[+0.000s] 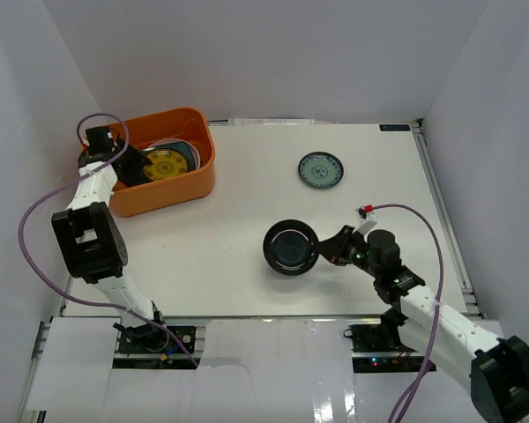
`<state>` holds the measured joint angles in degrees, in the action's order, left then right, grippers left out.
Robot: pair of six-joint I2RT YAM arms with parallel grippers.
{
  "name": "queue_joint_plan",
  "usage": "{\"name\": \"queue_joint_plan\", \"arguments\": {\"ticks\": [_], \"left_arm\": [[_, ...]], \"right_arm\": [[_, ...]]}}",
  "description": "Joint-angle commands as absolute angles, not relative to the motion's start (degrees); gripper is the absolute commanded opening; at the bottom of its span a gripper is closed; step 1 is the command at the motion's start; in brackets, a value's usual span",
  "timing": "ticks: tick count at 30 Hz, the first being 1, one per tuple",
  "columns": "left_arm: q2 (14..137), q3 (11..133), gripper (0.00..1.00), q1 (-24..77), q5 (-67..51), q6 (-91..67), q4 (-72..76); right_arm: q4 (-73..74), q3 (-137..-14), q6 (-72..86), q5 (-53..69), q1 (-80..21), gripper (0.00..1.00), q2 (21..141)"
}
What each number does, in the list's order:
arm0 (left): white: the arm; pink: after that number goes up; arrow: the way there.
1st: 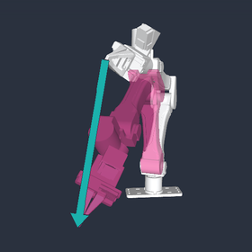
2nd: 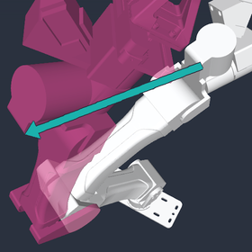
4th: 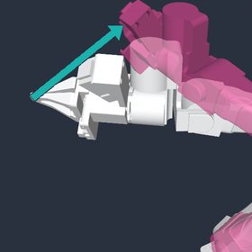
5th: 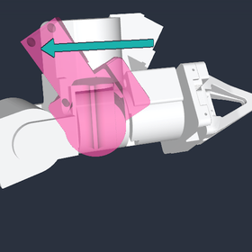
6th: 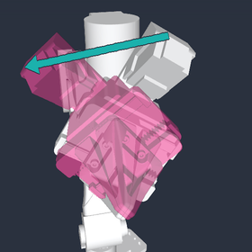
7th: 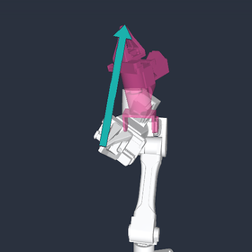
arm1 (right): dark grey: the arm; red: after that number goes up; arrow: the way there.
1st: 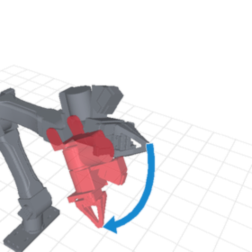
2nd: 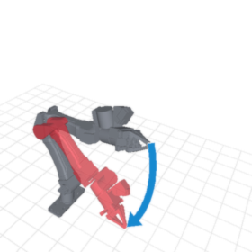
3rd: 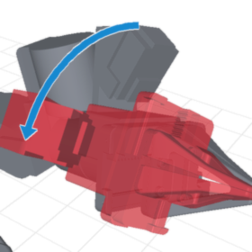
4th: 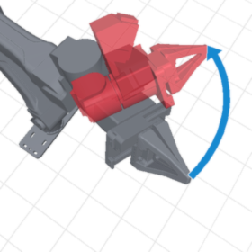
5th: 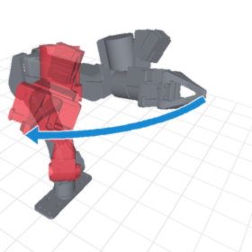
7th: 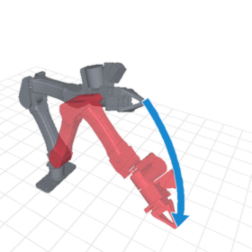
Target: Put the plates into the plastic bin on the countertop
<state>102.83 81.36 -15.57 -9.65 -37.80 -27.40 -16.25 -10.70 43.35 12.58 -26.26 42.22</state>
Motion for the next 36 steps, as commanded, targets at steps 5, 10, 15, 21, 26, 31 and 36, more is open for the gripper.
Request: {"name": "queue_joint_plan", "arguments": {"ticks": [5,10,15,21,26,31,36], "left_arm": [[89.05,80.07,0.95,-15.21,-14.67,-38.15,-21.1],[71.95,70.97,0.93,-11.53,-15.21,-38.41,-17.41],[58.82,58.56,0.83,-0.81,-21.76,-32.79,-20.55],[54.67,43.87,0.8,4.21,-42.61,-30.77,-20.93],[57.65,39.56,0.8,8.95,-49.92,-33.3,-11.28],[62.13,39.46,0.61,15.46,-46.33,-35.59,-6.68],[62.75,39.02,0.48,16.17,-44.48,-38.49,-2.29]], "right_arm": [[-21.79,-21.35,42.01,3.26,-39.37,0.08,53.6],[-21.97,-28.8,41.92,3.78,-40.52,0.08,59.85],[-19.43,-36.29,40.52,5.18,-40.61,0.08,63.36],[-21.7,-38.76,42.0,8.78,-40.78,0.08,65.74],[-23.55,-39.2,43.59,11.51,-40.96,0.08,67.5],[-23.73,-38.94,43.51,12.04,-41.13,0.08,67.59],[-23.12,-37.54,42.89,9.94,-41.13,0.08,66.27]]}}
